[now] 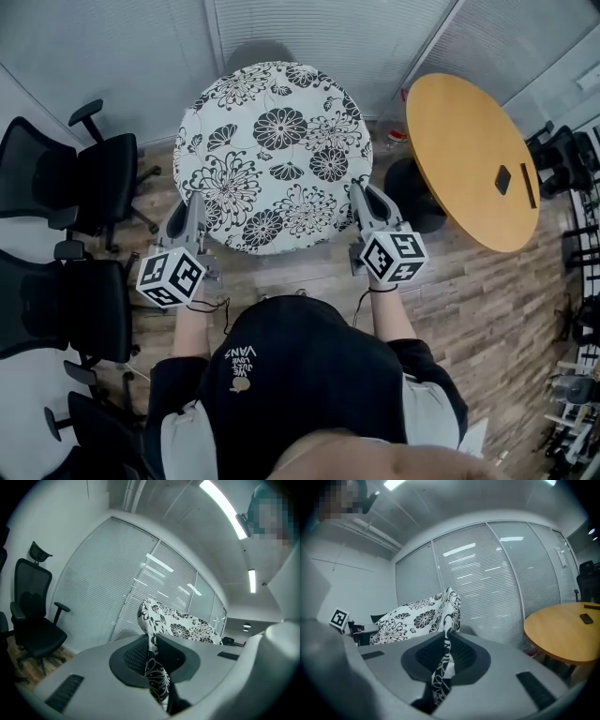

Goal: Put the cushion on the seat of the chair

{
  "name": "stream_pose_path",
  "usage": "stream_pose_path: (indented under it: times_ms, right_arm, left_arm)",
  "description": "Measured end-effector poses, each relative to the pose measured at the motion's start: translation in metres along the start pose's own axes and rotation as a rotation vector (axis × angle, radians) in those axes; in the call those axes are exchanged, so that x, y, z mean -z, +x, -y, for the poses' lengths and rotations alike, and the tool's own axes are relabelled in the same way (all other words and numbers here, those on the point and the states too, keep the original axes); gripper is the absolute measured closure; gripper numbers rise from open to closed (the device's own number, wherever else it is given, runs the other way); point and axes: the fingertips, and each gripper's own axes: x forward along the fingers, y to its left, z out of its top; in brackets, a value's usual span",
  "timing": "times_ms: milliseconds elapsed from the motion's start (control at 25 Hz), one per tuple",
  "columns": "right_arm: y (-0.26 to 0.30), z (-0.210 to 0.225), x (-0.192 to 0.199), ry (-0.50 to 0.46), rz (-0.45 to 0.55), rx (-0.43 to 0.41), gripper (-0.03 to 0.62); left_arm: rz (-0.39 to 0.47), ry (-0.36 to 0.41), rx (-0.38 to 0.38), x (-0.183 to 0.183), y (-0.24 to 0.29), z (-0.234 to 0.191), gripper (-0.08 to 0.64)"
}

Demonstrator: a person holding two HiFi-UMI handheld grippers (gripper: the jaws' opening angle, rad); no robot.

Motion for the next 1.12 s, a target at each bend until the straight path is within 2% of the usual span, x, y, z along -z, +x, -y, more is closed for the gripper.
stream_pose_path:
  times_ms: [640, 1120]
  right_arm:
    - [-0.0031, -0.0075, 0.0024, 0.014, -0.003, 0.048, 0.557]
    - [-0.0055, -0.0095, 0.0013, -0.011, 0.025, 0.031, 0.557]
  left_arm:
    - [-0.028, 0.005, 0.051, -0.0029, 0.0065, -0.0050, 0.517]
    - [0.010, 0.008, 0.058, -0.0002, 0.0020, -0.0023, 0.517]
